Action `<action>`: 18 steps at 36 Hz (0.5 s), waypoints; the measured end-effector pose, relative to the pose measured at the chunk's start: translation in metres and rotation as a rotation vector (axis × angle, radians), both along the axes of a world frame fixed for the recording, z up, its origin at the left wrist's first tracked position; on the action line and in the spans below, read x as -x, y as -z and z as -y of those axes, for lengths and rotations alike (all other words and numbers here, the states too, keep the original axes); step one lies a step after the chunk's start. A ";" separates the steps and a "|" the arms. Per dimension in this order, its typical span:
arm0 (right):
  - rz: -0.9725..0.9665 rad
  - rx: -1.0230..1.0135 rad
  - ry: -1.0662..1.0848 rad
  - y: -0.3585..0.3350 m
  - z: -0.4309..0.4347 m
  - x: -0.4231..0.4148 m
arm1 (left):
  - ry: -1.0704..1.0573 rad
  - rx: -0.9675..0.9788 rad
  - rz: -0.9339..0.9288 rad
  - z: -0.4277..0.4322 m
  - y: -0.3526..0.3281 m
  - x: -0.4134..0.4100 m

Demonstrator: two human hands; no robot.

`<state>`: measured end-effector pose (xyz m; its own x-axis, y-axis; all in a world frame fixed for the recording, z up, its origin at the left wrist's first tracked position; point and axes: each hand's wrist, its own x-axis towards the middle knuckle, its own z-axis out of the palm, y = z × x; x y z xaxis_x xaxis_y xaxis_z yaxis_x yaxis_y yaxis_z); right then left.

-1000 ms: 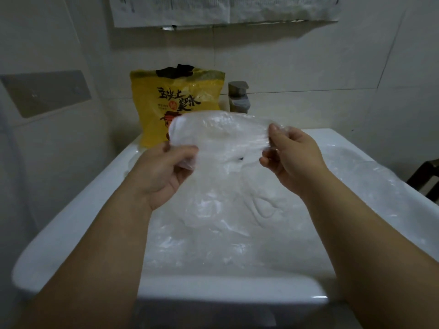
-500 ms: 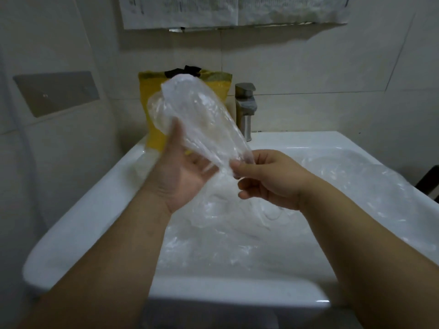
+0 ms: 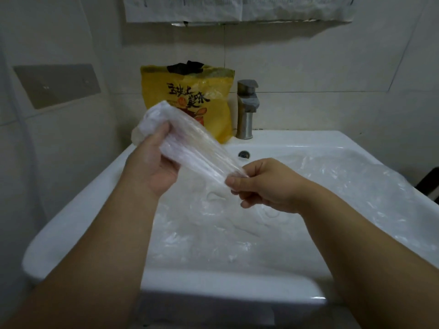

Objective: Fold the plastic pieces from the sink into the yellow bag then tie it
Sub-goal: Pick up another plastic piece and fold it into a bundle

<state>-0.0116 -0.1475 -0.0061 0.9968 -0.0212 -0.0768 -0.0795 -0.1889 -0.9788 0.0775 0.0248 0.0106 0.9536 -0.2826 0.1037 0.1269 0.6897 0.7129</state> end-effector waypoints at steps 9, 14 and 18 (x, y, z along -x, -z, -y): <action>-0.032 -0.379 -0.260 -0.015 0.002 0.009 | 0.098 -0.102 -0.113 0.000 0.005 0.003; 0.123 -0.130 -0.013 -0.010 0.004 0.004 | 0.130 -0.217 -0.174 0.000 0.007 0.001; 0.467 0.374 -0.029 -0.004 -0.009 0.010 | 0.180 -0.376 -0.157 0.003 0.010 0.001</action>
<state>-0.0216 -0.1383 -0.0023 0.9238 0.0651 0.3774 0.3537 -0.5227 -0.7757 0.0766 0.0214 0.0004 0.8819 -0.4355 -0.1805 0.3481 0.3433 0.8724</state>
